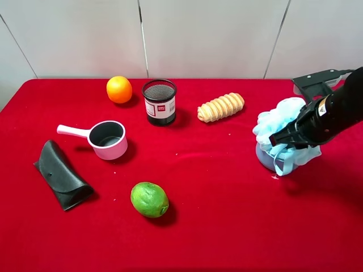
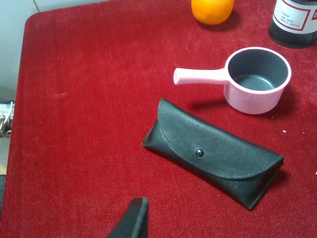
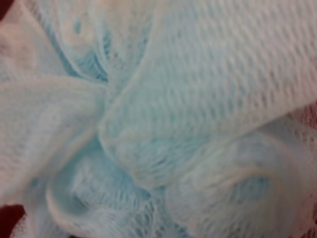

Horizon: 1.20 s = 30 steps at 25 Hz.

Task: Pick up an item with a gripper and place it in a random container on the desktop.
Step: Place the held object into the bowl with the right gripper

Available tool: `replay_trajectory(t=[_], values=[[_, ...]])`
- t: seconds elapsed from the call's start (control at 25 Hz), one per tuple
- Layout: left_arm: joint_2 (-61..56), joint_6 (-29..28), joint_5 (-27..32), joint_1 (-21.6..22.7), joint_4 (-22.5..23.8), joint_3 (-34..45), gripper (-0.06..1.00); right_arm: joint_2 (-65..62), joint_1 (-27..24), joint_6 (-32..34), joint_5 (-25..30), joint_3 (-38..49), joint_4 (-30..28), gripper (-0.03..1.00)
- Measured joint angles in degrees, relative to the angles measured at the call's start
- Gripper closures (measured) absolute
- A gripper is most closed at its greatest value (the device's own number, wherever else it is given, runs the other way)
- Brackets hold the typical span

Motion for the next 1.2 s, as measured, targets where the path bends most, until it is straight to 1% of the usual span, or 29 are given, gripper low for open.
replay_trajectory(t=[0.64, 0.96, 1.2], values=[[0.0, 0.0, 0.0, 0.0, 0.0, 0.0, -0.04, 4.9, 0.0, 0.0, -3.1, -0.2, 0.0, 0.74], [0.0, 0.0, 0.0, 0.0, 0.0, 0.0, -0.04, 7.7, 0.0, 0.2, -5.7, -0.5, 0.1, 0.75], [0.0, 0.0, 0.0, 0.0, 0.0, 0.0, -0.04, 8.0, 0.0, 0.2, -6.0, -0.5, 0.2, 0.75]])
